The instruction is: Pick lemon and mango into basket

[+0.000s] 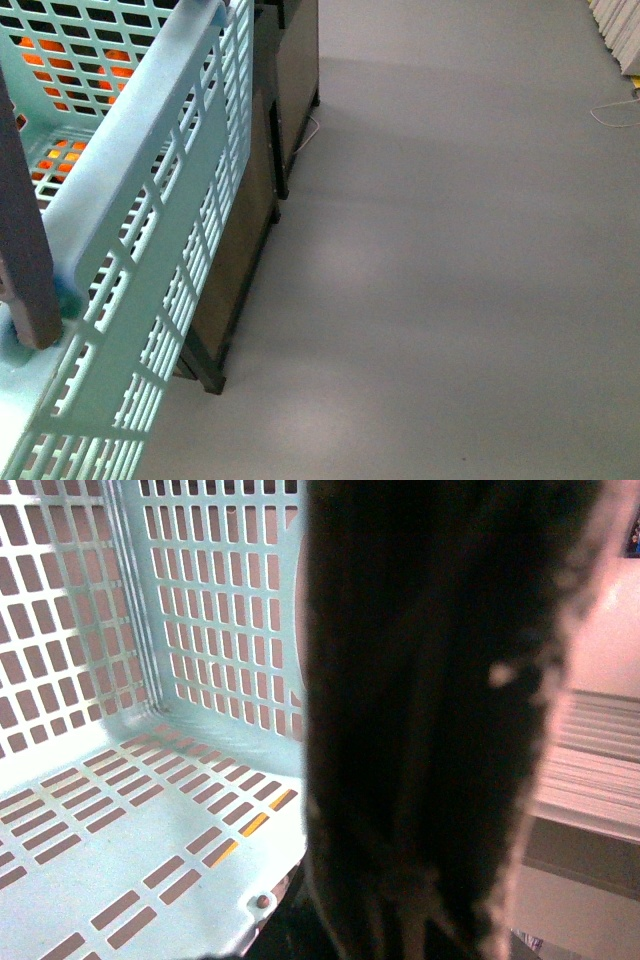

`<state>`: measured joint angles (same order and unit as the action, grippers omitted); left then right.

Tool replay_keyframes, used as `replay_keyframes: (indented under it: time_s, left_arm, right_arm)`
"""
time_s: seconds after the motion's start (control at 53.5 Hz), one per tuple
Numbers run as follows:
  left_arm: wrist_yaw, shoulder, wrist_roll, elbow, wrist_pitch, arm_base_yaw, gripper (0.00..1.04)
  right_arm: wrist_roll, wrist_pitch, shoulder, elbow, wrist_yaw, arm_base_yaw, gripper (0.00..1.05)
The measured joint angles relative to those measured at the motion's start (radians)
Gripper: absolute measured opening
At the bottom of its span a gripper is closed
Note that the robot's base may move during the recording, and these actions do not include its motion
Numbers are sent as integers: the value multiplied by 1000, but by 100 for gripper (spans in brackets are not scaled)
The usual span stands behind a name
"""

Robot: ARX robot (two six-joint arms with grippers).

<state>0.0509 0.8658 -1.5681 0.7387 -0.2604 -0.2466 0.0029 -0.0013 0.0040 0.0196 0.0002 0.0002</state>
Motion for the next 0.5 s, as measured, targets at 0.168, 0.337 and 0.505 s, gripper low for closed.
replay_keyframes:
  time_s: [0.168,0.337,0.505]
  left_arm:
    - [1,0,0,0,0,0,5]
    - [2,0,0,-1,0,0,5]
    - [1,0,0,-1,0,0,5]
  right_arm:
    - [0,0,-1,0,2,0,96]
    - [0,0,1,0,0,0,96]
    - [0,0,-1,0,0,0,96]
